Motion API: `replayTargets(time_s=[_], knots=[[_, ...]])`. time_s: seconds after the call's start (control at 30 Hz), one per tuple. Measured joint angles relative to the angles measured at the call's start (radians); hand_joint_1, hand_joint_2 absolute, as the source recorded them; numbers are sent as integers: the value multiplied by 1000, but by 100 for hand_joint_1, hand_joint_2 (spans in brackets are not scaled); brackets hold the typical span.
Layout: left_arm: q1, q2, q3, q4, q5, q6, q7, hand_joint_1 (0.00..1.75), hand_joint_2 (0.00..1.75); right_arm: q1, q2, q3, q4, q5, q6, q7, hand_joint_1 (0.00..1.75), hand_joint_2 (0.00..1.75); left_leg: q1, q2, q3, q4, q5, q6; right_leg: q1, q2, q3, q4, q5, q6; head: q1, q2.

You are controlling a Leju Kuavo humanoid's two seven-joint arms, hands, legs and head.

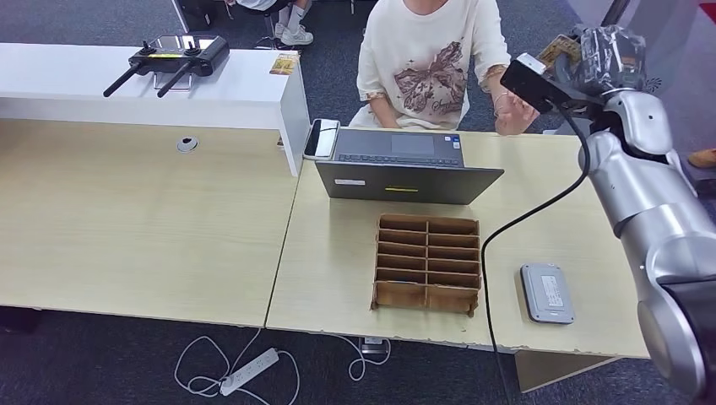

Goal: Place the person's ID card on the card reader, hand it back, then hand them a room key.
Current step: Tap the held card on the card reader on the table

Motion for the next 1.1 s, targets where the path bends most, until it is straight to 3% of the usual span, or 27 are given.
replayTargets(time_s=[0.33, 0.53, 0.7, 0.83, 1.1], knots=[[4, -3, 24, 0, 18, 7, -7, 0, 175, 59, -31, -202, -41, -447, 282, -164, 175, 175, 0, -1, 0, 0, 0, 0, 0, -1, 0, -1, 0, 0, 0, 0], [6, -2, 38, 0, 27, 7, -7, 0, 175, 127, -98, -312, -88, -679, 519, -191, 175, 175, 0, -1, -1, 0, 0, 1, 0, -1, 0, -2, 0, 0, 0, 0], [10, -2, 48, 0, 32, 9, -4, 0, 175, 204, -187, -372, -126, -859, 695, -194, 175, 175, 0, -4, -2, 1, -1, 1, 0, -3, 0, -2, 0, 0, 0, 0], [11, -6, 52, 0, 33, 16, -2, 0, 175, 276, -246, -392, -157, -948, 752, -196, 175, 175, 0, -4, -2, 1, -1, 2, 0, -3, 0, -2, 0, 1, 0, 0], [11, -11, 53, 0, 34, 22, -2, 0, 175, 311, -276, -400, -171, -986, 773, -198, 175, 175, 0, -4, -3, 1, -1, 2, 0, -3, 0, -2, 0, 1, 0, 0]])
